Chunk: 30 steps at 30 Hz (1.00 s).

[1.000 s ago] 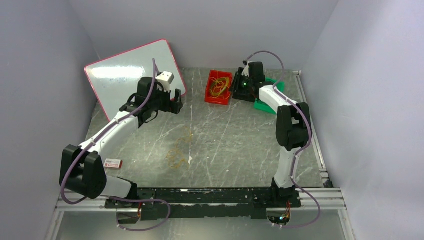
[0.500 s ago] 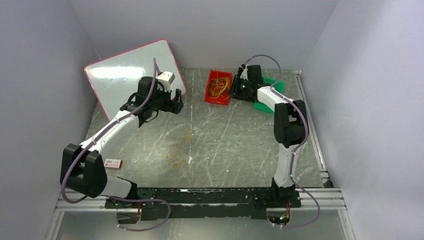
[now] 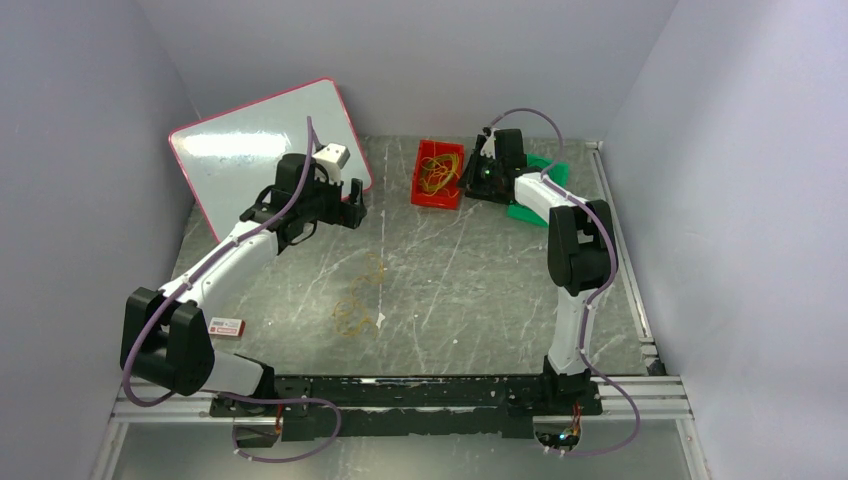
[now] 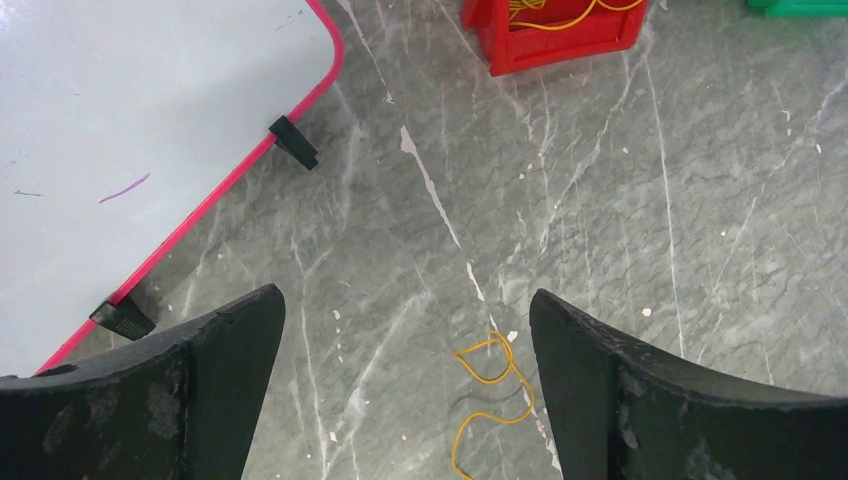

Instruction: Untangle the cables

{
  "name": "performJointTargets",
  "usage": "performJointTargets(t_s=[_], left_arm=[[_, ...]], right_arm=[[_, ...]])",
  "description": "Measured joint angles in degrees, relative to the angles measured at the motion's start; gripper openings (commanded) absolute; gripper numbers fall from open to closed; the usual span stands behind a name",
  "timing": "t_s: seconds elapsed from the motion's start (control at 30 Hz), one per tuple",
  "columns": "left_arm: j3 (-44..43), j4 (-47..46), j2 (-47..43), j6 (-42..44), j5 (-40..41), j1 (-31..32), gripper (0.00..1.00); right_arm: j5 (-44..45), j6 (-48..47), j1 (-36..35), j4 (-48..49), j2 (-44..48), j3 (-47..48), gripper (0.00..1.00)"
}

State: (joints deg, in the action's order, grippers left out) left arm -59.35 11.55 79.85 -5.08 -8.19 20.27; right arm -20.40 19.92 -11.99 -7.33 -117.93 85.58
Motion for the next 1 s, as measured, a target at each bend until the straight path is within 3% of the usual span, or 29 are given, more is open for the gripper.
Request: performJointTargets(t_s=[0.5,1.0], left_arm=[[-0.02,0.39,0.00,0.20,0.00,0.00,0.96],[-0.24,0.46,0.26,0.20,-0.04,0.00,0.96]], right_arm=[[0.94,-1.25,-0.02,-1.03,0.90,0.00,0.02],[2.36,-3.39,-2.21,-3.39,2.93,2.51,0.00]])
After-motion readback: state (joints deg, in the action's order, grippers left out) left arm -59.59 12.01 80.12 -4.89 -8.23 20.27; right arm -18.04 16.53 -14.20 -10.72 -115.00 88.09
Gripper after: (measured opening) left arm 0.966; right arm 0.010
